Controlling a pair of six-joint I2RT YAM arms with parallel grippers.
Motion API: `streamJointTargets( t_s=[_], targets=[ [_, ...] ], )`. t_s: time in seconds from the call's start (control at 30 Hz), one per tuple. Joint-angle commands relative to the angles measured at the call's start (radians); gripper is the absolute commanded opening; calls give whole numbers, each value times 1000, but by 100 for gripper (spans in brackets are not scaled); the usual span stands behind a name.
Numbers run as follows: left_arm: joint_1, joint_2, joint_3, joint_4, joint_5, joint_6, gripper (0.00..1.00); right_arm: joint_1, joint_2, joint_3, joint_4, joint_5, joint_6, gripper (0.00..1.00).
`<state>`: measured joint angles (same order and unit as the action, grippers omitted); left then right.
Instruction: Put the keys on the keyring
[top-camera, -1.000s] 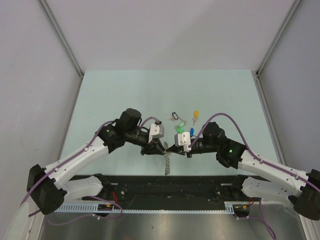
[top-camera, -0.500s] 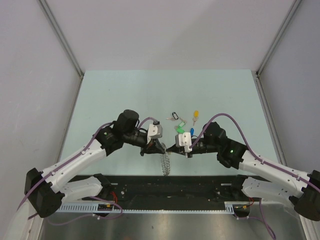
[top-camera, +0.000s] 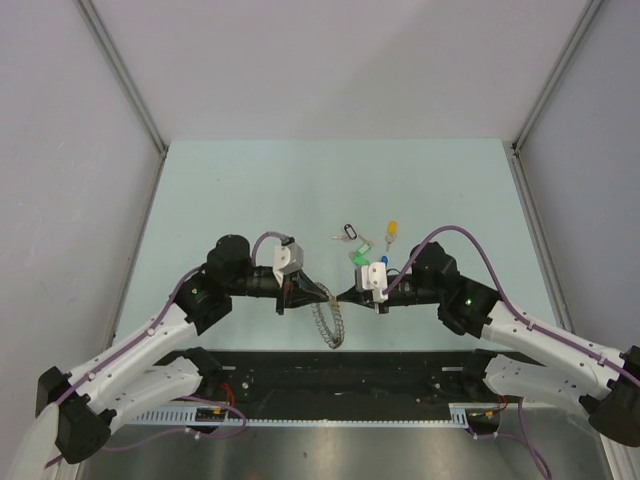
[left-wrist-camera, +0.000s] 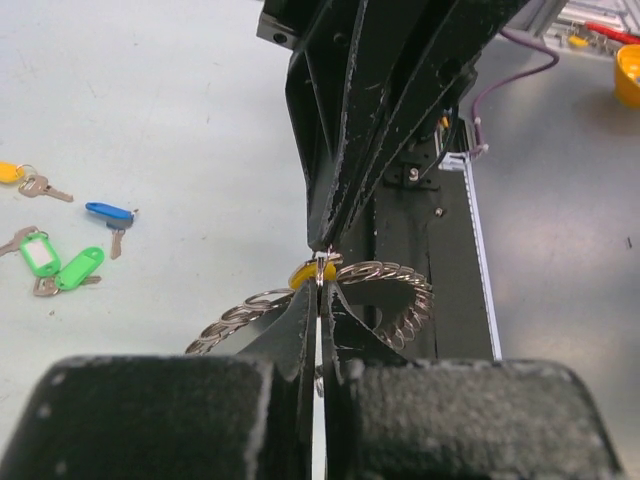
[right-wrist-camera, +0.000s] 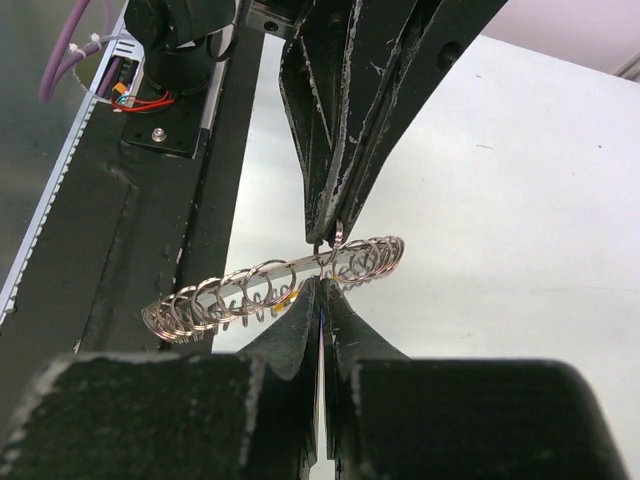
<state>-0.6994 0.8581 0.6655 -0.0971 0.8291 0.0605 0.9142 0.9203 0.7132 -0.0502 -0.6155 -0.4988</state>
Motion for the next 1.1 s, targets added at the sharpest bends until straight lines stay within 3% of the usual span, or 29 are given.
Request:
streamJointTargets(
  t_s=[0.0,0.2,0.6,0.73,0.9,1.07],
  targets=[
    [8,-18,-17,203,-5,-123,0,-6,-5,35,6,-12,-4,0],
    [6,-21,-12,183,-45,-110,3,-5,6,37,26,0,8,0],
    [8,-158,-52,128,-249,-96,51,-5,22,52,76,26,48,0],
    [8,-229,-55,90,-321,-93,74,-5,51,77,55,59,54,0],
    [8,-330,-66,33,-476,-113,91,-8,107,114,15,85,62,0],
    [8,-448,-93,-13,-652,-146,100,-6,163,172,-14,125,69,0]
  ],
)
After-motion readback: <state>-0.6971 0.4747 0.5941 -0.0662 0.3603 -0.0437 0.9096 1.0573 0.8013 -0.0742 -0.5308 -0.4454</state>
